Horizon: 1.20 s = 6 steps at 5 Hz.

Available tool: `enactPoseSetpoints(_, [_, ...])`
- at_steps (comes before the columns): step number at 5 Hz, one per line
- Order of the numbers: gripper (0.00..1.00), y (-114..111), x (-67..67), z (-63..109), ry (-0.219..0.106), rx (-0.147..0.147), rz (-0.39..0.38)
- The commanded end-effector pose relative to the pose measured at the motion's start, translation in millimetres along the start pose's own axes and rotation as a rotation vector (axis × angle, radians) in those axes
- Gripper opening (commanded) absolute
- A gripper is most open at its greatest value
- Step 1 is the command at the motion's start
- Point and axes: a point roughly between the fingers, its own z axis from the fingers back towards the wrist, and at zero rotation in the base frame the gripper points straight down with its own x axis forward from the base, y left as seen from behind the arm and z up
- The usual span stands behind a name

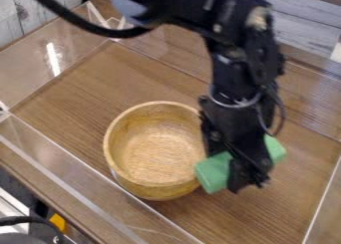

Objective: Remove the green block from inside the brown bowl and put it on the table

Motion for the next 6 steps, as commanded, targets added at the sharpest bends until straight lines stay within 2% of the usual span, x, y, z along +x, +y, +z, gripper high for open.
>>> enactPoseSetpoints(1, [0.00, -9.3, 16.0, -0.4, -0.043, -0.011, -0.026])
enactPoseSetpoints(3, [0.00, -15.3, 24.8, -23.3, -0.044, -0.031, -0.061])
enactPoseSetpoints(6, [0.00, -15.2, 26.8, -24.9, -0.059, -0.062, -0.070])
